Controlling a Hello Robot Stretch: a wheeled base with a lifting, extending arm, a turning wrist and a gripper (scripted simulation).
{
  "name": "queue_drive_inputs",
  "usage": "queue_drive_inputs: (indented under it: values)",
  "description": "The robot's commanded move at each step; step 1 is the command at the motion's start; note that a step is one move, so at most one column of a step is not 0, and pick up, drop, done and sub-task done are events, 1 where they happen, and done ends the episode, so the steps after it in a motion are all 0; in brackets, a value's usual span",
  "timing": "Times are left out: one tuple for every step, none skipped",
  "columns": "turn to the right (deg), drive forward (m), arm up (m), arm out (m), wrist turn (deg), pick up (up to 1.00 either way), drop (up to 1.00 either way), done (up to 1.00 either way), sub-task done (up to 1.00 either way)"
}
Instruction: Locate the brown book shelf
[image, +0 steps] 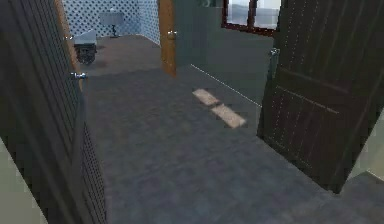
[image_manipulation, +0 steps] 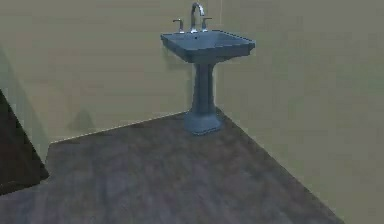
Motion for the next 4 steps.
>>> queue_drive_inputs:
  values:
    - [0.0, 1.0, 0.0, 0.0, 0.0, 0.0, 0.0, 0.0, 0.0]
    - [0.0, 0.3, 0.0, 0.0, 0.0, 0.0, 0.0, 0.0, 0.0]
    - [-24.0, 0.0, 0.0, 0.0, 0.0, 0.0, 0.0, 0.0, 0.0]
    - [0.0, 1.0, 0.0, 0.0, 0.0, 0.0, 0.0, 0.0, 0.0]
